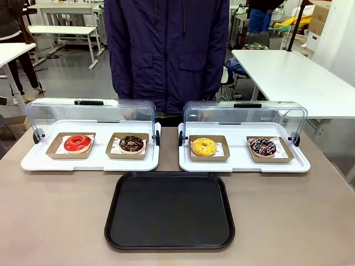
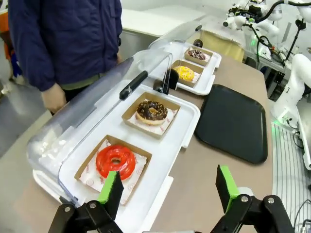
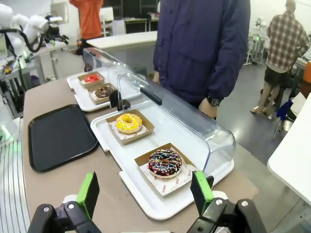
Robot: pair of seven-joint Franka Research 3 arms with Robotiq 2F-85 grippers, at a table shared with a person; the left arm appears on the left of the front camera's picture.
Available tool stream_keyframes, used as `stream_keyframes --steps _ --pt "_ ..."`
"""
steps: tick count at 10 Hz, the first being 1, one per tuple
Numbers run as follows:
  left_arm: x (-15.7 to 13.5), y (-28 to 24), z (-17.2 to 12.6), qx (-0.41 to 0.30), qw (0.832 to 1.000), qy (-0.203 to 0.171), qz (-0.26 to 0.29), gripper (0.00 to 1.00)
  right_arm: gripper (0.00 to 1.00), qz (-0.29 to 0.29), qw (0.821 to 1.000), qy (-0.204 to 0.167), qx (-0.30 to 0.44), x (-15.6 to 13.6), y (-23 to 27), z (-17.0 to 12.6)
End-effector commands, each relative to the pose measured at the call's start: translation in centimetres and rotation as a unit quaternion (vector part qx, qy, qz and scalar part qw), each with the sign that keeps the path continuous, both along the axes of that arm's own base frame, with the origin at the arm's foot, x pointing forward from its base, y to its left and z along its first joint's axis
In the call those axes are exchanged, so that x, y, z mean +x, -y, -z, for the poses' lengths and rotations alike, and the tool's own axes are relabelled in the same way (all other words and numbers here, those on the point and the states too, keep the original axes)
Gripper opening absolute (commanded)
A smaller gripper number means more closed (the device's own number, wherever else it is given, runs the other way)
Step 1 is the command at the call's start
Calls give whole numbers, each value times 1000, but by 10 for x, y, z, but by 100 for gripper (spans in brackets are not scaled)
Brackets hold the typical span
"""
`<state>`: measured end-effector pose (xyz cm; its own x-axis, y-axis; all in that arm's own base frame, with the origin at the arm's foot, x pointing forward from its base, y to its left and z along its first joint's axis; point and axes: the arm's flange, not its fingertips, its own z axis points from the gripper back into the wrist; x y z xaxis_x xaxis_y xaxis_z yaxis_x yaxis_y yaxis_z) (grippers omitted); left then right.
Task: Move the third donut from the left to the tray.
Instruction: Pick up the Paper togo box containing the Donut indicated by the person and place it on the Handle tray.
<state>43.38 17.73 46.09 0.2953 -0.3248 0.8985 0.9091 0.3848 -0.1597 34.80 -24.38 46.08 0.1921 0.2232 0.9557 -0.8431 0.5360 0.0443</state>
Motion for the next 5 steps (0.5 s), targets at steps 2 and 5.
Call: stream_keyframes --steps 2,5 --pt "-6 11 7 -19 999 25 13 100 100 9 1000 3 -5 3 4 -2" --pt "-2 7 -1 -3 1000 8 7 100 100 -1 1000 0 2 0 1 2"
